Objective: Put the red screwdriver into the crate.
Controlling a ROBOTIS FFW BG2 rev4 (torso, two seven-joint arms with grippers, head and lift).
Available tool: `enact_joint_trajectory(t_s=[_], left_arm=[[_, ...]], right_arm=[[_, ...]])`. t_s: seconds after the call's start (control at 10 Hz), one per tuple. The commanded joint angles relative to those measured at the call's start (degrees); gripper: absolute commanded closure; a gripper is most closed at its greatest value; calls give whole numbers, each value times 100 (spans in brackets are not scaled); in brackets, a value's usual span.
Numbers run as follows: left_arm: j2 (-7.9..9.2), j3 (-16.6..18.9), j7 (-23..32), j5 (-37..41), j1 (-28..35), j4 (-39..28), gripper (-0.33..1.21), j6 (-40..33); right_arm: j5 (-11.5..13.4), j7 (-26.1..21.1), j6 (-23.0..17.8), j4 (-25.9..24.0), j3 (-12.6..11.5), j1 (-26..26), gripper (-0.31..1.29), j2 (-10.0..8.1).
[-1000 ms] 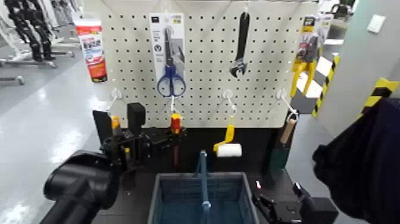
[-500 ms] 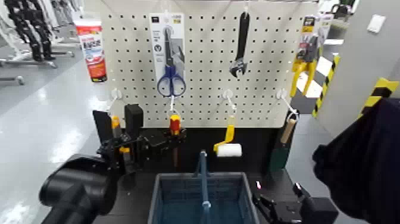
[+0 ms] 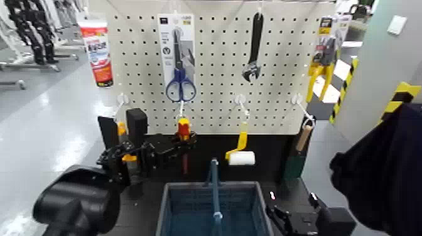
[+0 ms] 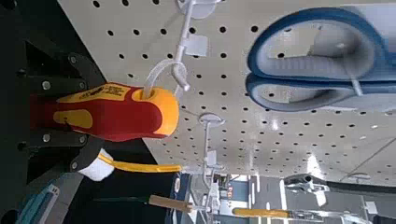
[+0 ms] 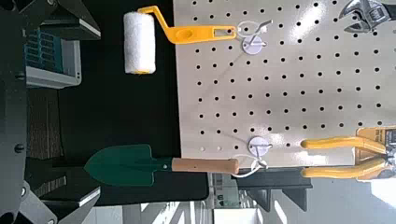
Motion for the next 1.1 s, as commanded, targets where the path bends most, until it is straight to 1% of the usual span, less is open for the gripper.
enact_joint_trajectory(t_s=[0.1, 0.2, 0.5, 0.8, 0.9, 1.1], left_arm=[[22, 51, 25, 22, 145, -434, 116, 214], [40, 59, 78, 57, 242, -557, 116, 293], [22, 112, 78, 207, 515, -918, 116, 531], [49, 244, 87, 260, 840, -1375, 116, 1032], [57, 341, 69, 268, 945, -1436, 116, 1111], [49, 411, 104, 383, 1139, -1445, 116, 1120]], right_arm=[[4, 0, 8, 0, 4, -2, 14, -3], [-4, 0, 8, -9, 4, -2, 14, -3], [4, 0, 17, -9, 4, 7, 14, -3], [4, 0, 17, -9, 4, 7, 14, 6], [4, 0, 17, -18, -5, 7, 14, 6], [-4, 0, 17, -18, 4, 16, 14, 6]])
